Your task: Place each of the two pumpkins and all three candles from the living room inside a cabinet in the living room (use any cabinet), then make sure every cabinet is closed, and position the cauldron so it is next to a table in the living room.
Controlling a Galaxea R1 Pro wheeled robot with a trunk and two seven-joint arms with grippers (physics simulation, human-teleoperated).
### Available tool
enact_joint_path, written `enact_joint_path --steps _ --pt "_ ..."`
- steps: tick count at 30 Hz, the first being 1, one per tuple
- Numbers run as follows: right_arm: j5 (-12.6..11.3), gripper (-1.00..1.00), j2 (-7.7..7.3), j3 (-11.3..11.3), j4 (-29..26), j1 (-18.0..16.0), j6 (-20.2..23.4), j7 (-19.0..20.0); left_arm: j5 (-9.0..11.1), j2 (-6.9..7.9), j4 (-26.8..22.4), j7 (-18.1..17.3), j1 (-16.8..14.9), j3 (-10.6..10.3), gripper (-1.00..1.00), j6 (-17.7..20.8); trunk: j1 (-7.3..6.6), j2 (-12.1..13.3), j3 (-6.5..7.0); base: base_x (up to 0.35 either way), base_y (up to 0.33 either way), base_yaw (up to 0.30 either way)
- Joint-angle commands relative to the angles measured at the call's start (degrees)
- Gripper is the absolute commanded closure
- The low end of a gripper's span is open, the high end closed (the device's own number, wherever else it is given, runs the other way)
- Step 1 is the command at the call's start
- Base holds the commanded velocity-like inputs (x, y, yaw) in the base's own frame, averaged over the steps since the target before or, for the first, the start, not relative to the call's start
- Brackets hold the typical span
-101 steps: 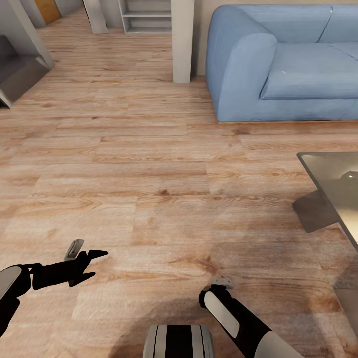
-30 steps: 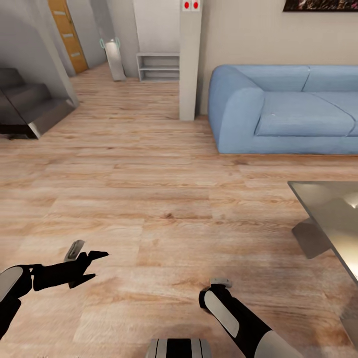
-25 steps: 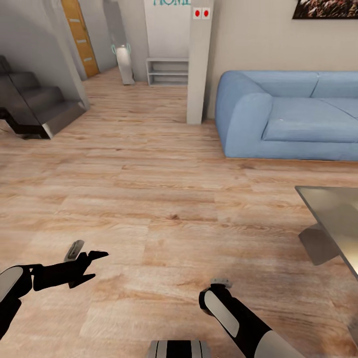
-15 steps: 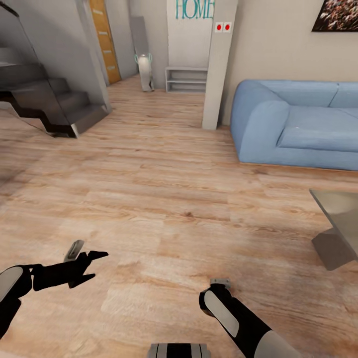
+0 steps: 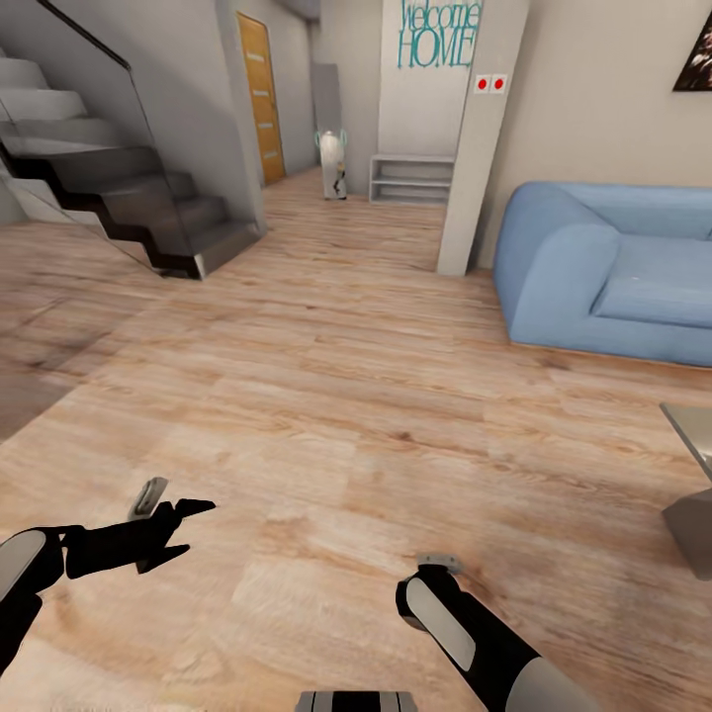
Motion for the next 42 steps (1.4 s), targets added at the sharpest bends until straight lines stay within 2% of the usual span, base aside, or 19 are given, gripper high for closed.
enact_joint_path --steps 1,7,9,11,15,16,18,21,24,34,37,42 --pt "-0.36 1.0 -0.03 0.16 -0.08 -0.05 0.16 -0.47 0.57 0.03 -0.03 0.6 -0.03 0.05 -1.0 0.14 -0.04 -0.01 0.12 -0.001 0.0 0.224" --pt "-0.35 1.0 -0.03 0.16 -0.07 -0.05 0.22 -0.43 0.43 0.05 -0.03 0.69 -0.03 0.05 -1.0 0.09 -0.19 0.08 1.08 0.0 0.0 0.223" --pt "-0.36 1.0 -0.03 0.16 -0.1 -0.08 0.23 -0.42 -0.3 0.03 -0.03 0.74 -0.03 0.04 -1.0 0.07 -0.24 0.1 1.4 0.0 0.0 0.22" --pt "-0.36 1.0 -0.03 0.16 -0.13 -0.08 0.23 -0.42 -2.67 0.14 -0.03 0.76 -0.03 0.04 -1.0 0.03 -0.29 0.13 1.71 0.0 0.0 0.219" --pt "-0.36 1.0 -0.03 0.16 -0.15 -0.06 0.25 -0.42 -9.45 0.11 -0.03 1.7 -0.03 0.24 -1.0 -0.22 -0.4 0.18 2.35 0.0 0.0 0.219" --pt "-0.39 1.0 -0.03 0.16 -0.15 -0.06 0.27 -0.42 -11.31 0.0 -0.03 3.52 -0.03 0.48 -1.0 -0.26 -0.42 0.2 2.51 0.0 0.0 0.219" --pt "-0.42 1.0 -0.03 0.16 -0.16 -0.06 0.29 -0.42 -12.42 -0.12 -0.03 6.93 -0.03 0.69 -1.0 -0.32 -0.47 0.22 2.82 0.0 0.0 0.219" --pt "-0.41 1.0 -0.01 0.16 -0.15 -0.07 0.31 -0.42 -12.83 -0.23 -0.13 10.27 -0.03 0.86 -1.0 -0.37 -0.55 0.26 3.3 0.0 0.0 0.219" --pt "-0.38 1.0 -0.01 0.16 -0.15 -0.09 0.31 -0.42 -12.92 -0.25 -0.24 11.16 -0.03 0.9 -1.0 -0.38 -0.63 0.3 3.77 -0.1 0.0 0.219" --pt "-0.27 1.0 0.08 0.16 -0.17 -0.08 1.15 -0.42 -12.92 -0.26 -0.38 11.61 -0.04 0.92 -1.0 -0.38 -0.89 0.44 5.35 -0.259 0.0 0.219" --pt "-0.27 1.0 0.3 0.16 -0.23 -0.09 2.99 -0.42 -12.91 -0.26 -0.38 11.65 -0.03 0.92 -1.0 -0.38 -0.96 0.48 5.82 -0.068 0.0 0.219" --pt "-0.27 1.0 0.4 0.16 -0.24 -0.05 3.6 -0.42 -12.91 -0.26 -0.39 11.67 -0.03 0.92 -1.0 -0.38 -1.09 0.54 6.61 -0.01 0.0 0.218"
